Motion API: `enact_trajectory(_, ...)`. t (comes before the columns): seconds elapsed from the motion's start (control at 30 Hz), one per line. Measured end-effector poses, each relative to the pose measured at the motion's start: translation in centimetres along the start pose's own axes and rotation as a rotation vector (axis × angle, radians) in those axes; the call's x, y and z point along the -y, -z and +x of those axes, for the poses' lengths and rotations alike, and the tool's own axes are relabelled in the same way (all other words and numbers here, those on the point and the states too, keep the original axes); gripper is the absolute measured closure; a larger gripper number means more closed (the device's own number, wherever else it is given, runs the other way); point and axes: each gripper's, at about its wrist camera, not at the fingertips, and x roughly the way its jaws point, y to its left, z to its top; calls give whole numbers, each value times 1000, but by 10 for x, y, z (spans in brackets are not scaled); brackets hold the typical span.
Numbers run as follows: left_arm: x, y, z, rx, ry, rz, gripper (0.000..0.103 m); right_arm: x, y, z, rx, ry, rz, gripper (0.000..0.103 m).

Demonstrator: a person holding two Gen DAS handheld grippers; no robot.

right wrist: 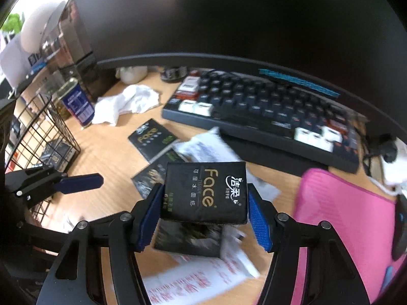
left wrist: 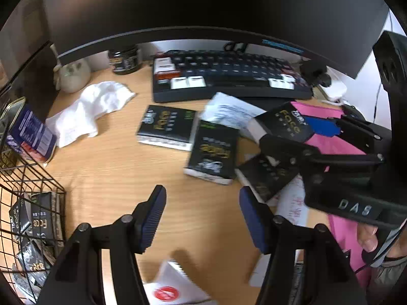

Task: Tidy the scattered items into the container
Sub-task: 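Grasp a black Face pack with each gripper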

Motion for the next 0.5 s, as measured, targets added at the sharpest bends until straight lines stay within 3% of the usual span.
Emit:
enact_trajectory(0.33, 60, -14, 8, -6, 66, 59, 37, 59, 31, -38, 35, 24, 85, 40)
enact_trajectory(0.5, 63, -24, 24, -31, 41, 43, 37, 81, 41, -50, 54, 19, 119, 40)
